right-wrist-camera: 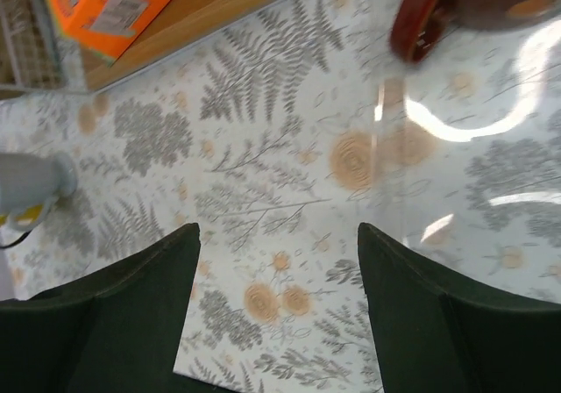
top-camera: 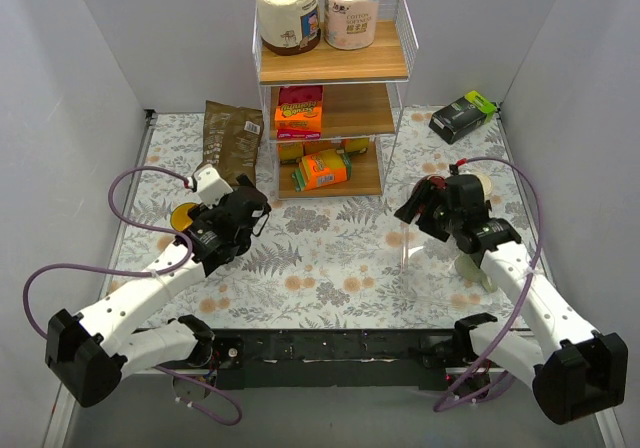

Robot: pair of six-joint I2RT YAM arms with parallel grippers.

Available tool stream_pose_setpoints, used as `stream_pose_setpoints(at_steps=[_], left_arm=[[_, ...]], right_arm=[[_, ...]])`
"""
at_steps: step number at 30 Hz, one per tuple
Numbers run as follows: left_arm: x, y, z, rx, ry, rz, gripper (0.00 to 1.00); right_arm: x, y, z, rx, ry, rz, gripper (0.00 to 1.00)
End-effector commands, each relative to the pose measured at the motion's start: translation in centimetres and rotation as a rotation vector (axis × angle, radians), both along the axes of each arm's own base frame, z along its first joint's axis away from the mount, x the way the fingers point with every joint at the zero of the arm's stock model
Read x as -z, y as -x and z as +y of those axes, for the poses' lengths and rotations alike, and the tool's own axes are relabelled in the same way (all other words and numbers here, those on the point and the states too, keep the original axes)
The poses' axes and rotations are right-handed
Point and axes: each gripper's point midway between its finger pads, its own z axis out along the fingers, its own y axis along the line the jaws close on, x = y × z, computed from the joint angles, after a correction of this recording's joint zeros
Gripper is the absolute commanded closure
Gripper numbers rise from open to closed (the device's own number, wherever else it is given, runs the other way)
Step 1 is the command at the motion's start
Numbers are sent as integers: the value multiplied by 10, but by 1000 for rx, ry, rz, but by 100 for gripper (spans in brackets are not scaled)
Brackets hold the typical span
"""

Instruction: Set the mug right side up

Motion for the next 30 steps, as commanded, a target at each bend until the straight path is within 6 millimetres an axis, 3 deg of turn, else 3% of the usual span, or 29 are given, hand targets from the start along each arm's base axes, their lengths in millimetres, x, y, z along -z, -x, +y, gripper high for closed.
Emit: stream_pose_setpoints(at_steps=[1, 5, 7, 9, 10, 11, 12, 15, 20, 30], left_arm=[[1, 20, -25, 221, 19, 112, 2], [-5, 35, -53, 409, 116, 114, 2], [-17, 38, -65, 498, 144, 66, 2], [-36, 46, -75, 582, 202, -7, 2], [-43, 49, -75, 615, 201, -37, 2], [-50, 53, -79, 650, 212, -59, 2], [-64, 56, -79, 670, 228, -111, 2], [-81, 61, -79, 711, 229, -166, 2], [-88, 61, -78, 706, 231, -173, 2], [-108, 65, -77, 705, 296, -275, 2]], right_arm=[[-6, -27, -49, 98, 239, -27, 20], [0, -54, -61, 193, 297, -8, 21], [-6, -67, -62, 221, 303, -21, 21], [5, -77, -61, 230, 323, 17, 21], [1, -85, -62, 242, 330, 14, 21], [13, -89, -61, 242, 346, 53, 22], [18, -89, -62, 244, 359, 82, 22], [29, -97, -65, 285, 381, 107, 22], [43, -107, -60, 285, 364, 107, 23], [71, -124, -64, 339, 416, 213, 33]])
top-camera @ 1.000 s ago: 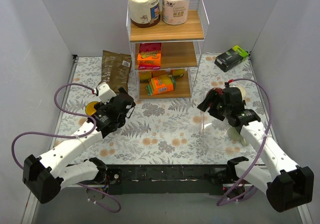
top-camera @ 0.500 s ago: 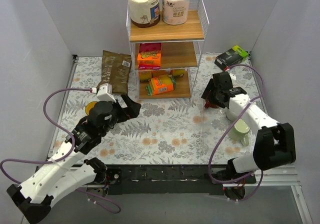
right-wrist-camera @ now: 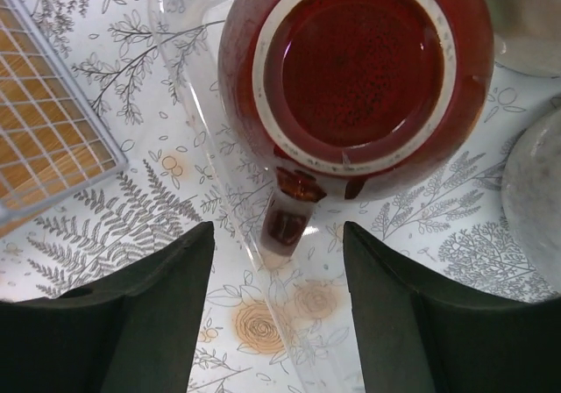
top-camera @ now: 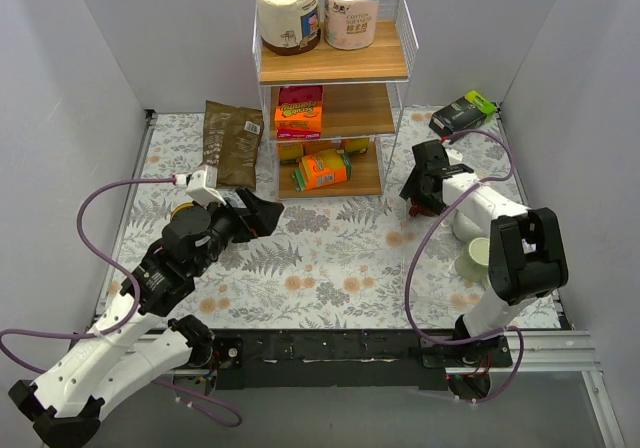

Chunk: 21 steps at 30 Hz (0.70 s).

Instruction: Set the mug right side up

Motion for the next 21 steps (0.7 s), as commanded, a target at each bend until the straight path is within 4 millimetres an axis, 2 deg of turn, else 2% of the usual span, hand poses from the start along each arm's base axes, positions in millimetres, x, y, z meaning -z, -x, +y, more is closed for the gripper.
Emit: stream_pose_setpoints(at_steps=[1, 8, 16, 19, 21], left_arm=[[-16, 3, -1, 19, 40, -55, 2], [-14, 1, -1, 15, 12, -51, 2], [-17, -3, -1, 21, -26, -68, 2], [-20, -3, -1, 24, -30, -77, 2], [-19, -3, -1, 25, -32, -77, 2]], right_arm=[[-8, -18, -6, 63, 24, -29, 34], [-4, -28, -12, 90, 41, -23, 37], [8, -28, -18, 100, 59, 18, 45], [10, -27, -20, 108, 68, 27, 50], [10, -26, -20, 107, 71, 30, 59]])
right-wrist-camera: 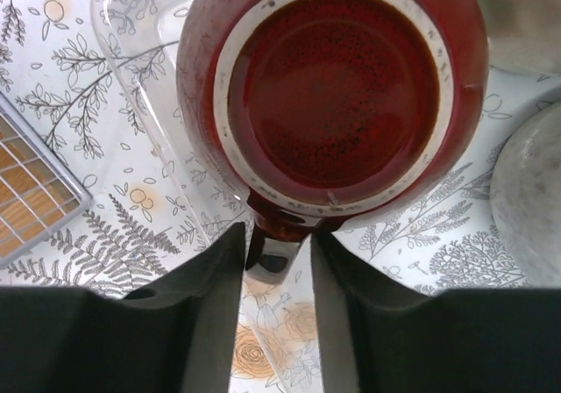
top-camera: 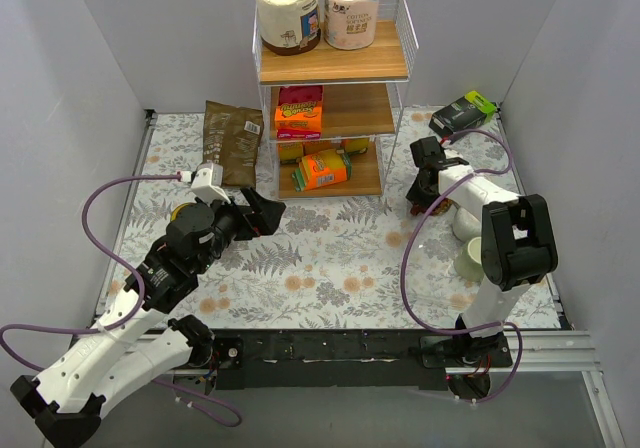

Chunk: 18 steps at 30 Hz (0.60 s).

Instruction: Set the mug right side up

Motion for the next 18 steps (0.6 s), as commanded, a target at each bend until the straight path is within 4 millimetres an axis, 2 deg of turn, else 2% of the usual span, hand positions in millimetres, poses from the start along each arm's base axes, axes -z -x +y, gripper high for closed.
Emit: stream_pose_setpoints(at_steps=[1, 2, 4, 5, 7, 12, 18], left_arm=[[-16, 1, 1, 11, 0, -42, 2], [-15, 2, 1, 10, 1, -39, 2], [-16, 3, 2, 10, 11, -40, 2], [-16, 4, 2, 11, 15, -41, 2], [-16, 6, 2, 14, 22, -44, 2], [-16, 8, -1, 40, 22, -41, 2], [-16, 13, -12, 95, 47, -29, 2]], right_arm=[[-10, -17, -9, 41, 26, -50, 64], [-10, -16, -9, 42, 28, -47, 74], [-11, -14, -9, 41, 28, -44, 83], [-11, -13, -10, 40, 29, -42, 91], [-13, -11, -9, 35, 24, -45, 99], [-21, -3, -8, 7, 11, -63, 99], [-60, 8, 3, -66, -68, -162, 99]])
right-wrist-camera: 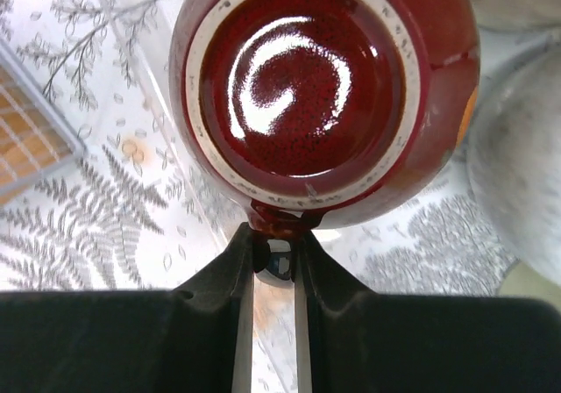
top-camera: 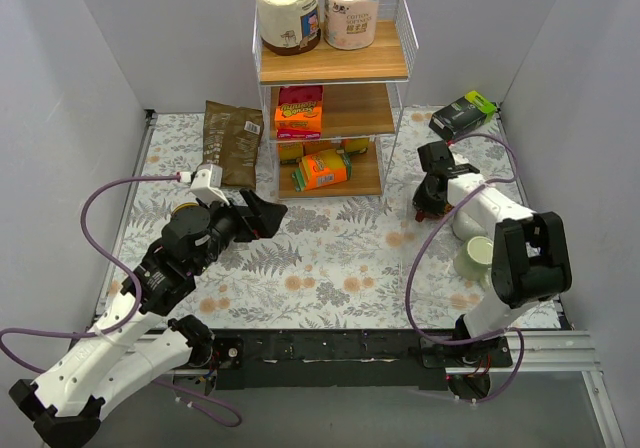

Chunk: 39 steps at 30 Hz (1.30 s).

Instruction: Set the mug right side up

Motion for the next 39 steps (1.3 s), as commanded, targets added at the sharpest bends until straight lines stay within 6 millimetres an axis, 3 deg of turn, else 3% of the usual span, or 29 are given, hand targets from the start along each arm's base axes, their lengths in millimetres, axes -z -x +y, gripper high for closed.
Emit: stream_pose_setpoints(at_steps=[1, 3, 6, 8, 9, 11, 12, 13, 19, 20, 21, 23, 24, 25, 28, 29, 31, 32, 34, 39], left_arm=[[-9, 7, -11, 67, 34, -12, 2], [-8, 7, -15, 84, 44, -11, 2], [-6, 10, -27, 143, 65, -2, 2], [-4, 16, -40, 221, 83, 2, 2], [-2, 18, -44, 243, 87, 7, 2], [-1, 24, -56, 317, 109, 13, 2], [3, 25, -61, 338, 110, 26, 2], [3, 27, -66, 364, 123, 36, 2], [7, 37, -91, 503, 204, 42, 2], [-2, 41, -96, 539, 242, 24, 2], [-1, 42, -98, 552, 259, 32, 2], [-4, 45, -108, 597, 318, 51, 2], [-4, 50, -113, 631, 335, 66, 2], [5, 50, -118, 640, 338, 97, 2], [-1, 57, -130, 682, 387, 99, 2], [-3, 59, -137, 701, 401, 94, 2], [-7, 62, -143, 718, 425, 94, 2], [-7, 61, -148, 726, 433, 90, 2], [-6, 58, -152, 718, 445, 102, 2], [9, 44, -165, 654, 482, 169, 2]], right_arm=[[-64, -5, 5, -58, -57, -187, 99], [-72, 1, 9, -86, -82, -205, 99], [-107, 13, 19, -137, -160, -302, 99], [-115, 23, 32, -191, -237, -326, 99], [-130, 29, 37, -213, -273, -370, 99], [-141, 43, 53, -288, -368, -393, 99], [-158, 51, 58, -314, -405, -445, 99], [-161, 61, 67, -358, -459, -447, 99], [-225, 106, 93, -540, -665, -639, 99], [-226, 112, 97, -550, -704, -648, 99], [-244, 121, 101, -598, -744, -715, 99], [-257, 130, 106, -608, -819, -758, 99], [-253, 135, 108, -611, -852, -759, 99], [-268, 140, 113, -664, -895, -820, 99], [-264, 152, 119, -678, -1009, -827, 99], [-274, 154, 120, -690, -1056, -873, 99], [-262, 159, 123, -694, -1112, -860, 99], [-274, 163, 123, -714, -1155, -907, 99], [-266, 165, 124, -711, -1189, -901, 99], [-275, 172, 124, -724, -1246, -952, 99]])
